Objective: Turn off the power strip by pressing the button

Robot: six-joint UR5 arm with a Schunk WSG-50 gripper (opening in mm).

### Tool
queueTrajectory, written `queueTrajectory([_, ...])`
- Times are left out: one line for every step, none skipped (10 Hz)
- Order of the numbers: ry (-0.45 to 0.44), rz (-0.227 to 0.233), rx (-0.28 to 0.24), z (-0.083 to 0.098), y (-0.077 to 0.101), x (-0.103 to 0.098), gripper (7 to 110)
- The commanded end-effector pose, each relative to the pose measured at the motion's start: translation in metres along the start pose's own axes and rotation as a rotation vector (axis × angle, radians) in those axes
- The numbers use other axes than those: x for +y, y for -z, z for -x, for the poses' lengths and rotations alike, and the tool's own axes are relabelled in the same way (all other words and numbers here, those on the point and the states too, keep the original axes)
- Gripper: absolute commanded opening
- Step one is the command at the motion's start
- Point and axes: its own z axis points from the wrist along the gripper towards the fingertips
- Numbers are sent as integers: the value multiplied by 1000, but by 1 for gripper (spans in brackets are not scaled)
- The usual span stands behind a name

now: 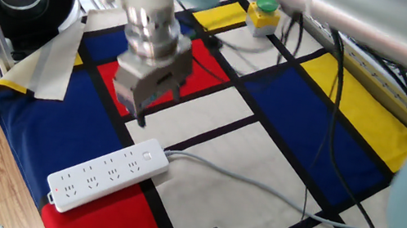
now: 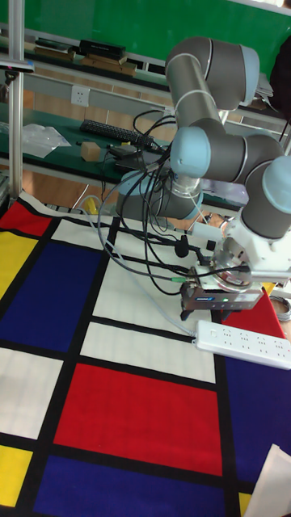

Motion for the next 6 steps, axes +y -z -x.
queueTrajectory([276,203,-90,24,56,39,88])
queueTrajectory([384,305,-152,31,64,68,88])
queueTrajectory([456,373,-201,34,72,90,88])
queueTrajectory([482,395,-218,32,79,99,88])
queueTrajectory([487,396,-220,28,83,103,88])
queueTrajectory([437,340,-178,19,80,92,88])
